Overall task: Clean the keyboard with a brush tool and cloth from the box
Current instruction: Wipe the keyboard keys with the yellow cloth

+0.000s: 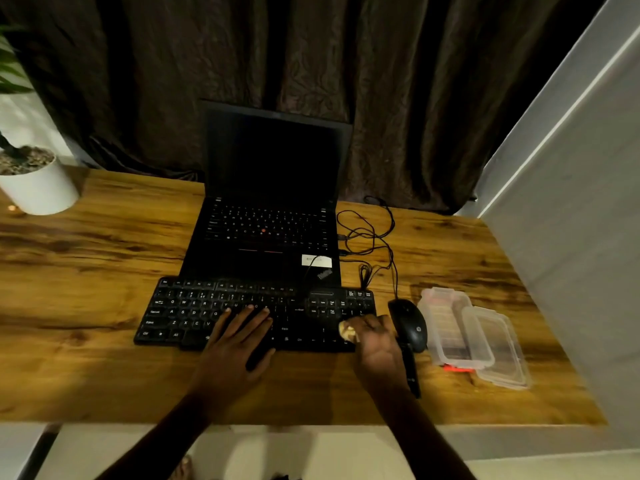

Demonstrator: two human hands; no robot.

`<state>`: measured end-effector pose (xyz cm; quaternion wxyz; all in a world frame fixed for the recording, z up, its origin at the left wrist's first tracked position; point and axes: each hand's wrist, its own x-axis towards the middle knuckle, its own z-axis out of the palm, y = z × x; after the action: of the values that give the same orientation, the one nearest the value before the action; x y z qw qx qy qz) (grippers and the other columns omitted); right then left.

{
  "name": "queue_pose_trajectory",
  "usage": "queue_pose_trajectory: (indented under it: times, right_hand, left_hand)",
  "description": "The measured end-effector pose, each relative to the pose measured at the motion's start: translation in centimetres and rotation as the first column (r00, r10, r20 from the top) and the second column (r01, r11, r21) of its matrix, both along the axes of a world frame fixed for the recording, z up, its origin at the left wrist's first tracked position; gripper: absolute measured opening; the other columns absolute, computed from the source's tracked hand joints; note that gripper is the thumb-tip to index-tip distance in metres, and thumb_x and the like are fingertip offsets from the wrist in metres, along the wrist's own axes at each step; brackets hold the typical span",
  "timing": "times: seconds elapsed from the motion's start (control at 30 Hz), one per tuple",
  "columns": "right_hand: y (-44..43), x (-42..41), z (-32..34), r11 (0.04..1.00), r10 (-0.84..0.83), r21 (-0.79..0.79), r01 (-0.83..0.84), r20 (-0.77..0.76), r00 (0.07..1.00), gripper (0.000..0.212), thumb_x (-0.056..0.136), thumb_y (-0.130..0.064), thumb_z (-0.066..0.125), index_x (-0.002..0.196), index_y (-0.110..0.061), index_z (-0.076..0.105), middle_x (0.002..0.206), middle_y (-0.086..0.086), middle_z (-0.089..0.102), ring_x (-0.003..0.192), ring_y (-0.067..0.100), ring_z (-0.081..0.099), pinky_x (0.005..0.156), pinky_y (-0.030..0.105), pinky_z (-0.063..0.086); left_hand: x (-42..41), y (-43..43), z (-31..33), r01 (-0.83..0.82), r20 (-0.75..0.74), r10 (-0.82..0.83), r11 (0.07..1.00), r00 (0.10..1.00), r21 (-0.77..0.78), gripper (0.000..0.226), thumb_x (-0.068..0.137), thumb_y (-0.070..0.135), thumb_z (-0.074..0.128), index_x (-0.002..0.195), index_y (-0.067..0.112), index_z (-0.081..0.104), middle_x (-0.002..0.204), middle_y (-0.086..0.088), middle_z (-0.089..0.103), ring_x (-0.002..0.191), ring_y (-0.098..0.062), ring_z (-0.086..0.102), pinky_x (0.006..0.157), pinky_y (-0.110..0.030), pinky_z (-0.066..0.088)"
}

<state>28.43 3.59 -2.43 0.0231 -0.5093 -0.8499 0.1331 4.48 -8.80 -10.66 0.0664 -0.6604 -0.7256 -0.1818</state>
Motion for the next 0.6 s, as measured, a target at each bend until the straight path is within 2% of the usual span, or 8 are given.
queue_pose_trajectory:
  times: [0.1, 0.2, 0.33, 0.47, 0.6]
  right_hand:
    - [0.2, 0.5, -0.4, 0.994, -0.111, -0.007, 0.111, 0.005, 0.994, 0.050, 0.090, -0.008, 0.053, 0.137, -0.025, 0.049, 0.145, 0.006, 0.044, 0.137, 0.030, 0.033, 0.108, 0.043, 0.041]
    - [-1.8, -1.1, -1.6, 0.999, -0.041, 0.015, 0.042, -0.054, 0.998, 0.047, 0.084, -0.006, 0.060, 0.130, -0.017, 0.058, 0.132, 0.012, 0.056, 0.129, 0.040, 0.045, 0.099, 0.050, 0.049]
    - [-3.8, -3.6, -1.5, 0.999, 0.046, 0.031, -0.043, -0.073, 0.996, 0.049, 0.089, -0.006, 0.054, 0.135, -0.023, 0.052, 0.139, 0.005, 0.050, 0.135, 0.033, 0.038, 0.101, 0.041, 0.050]
    - [-3.2, -2.2, -1.8, 0.992, -0.071, 0.094, 0.081, -0.105, 0.992, 0.040, 0.085, -0.009, 0.054, 0.123, -0.016, 0.064, 0.121, 0.008, 0.063, 0.118, 0.034, 0.054, 0.092, 0.046, 0.054]
    - [-3.7, -2.5, -1.9, 0.981, -0.097, 0.162, 0.108, -0.073, 0.993, 0.042, 0.084, -0.006, 0.043, 0.119, -0.012, 0.065, 0.116, 0.011, 0.067, 0.114, 0.039, 0.056, 0.087, 0.048, 0.056]
  left_hand:
    - [0.0, 0.1, 0.0, -0.003, 0.002, 0.003, 1.000, 1.000, 0.000, 0.061, 0.098, 0.057, 0.039, 0.142, 0.019, 0.054, 0.153, 0.002, 0.046, 0.146, -0.017, 0.034, 0.120, -0.051, 0.022]
    - [0.0, 0.1, -0.1, -0.003, 0.005, 0.002, 1.000, 1.000, 0.008, 0.059, 0.097, 0.055, 0.039, 0.140, 0.018, 0.057, 0.152, 0.002, 0.048, 0.145, -0.018, 0.036, 0.120, -0.051, 0.023]
    - [0.0, 0.0, 0.1, 0.005, -0.003, -0.005, 1.000, 1.000, -0.027, 0.062, 0.100, 0.056, 0.030, 0.139, 0.017, 0.058, 0.151, 0.000, 0.049, 0.144, -0.021, 0.038, 0.118, -0.052, 0.024]
    - [0.0, -0.1, 0.3, 0.016, 0.047, -0.012, 0.997, 0.999, -0.082, 0.062, 0.102, 0.057, 0.027, 0.142, 0.018, 0.054, 0.153, 0.000, 0.046, 0.146, -0.020, 0.034, 0.120, -0.050, 0.019]
    - [-1.6, -1.2, 0.8, 0.017, 0.161, -0.017, 1.000, 0.987, 0.001, 0.061, 0.101, 0.055, 0.034, 0.145, 0.015, 0.050, 0.156, 0.000, 0.039, 0.146, -0.020, 0.036, 0.123, -0.046, 0.016]
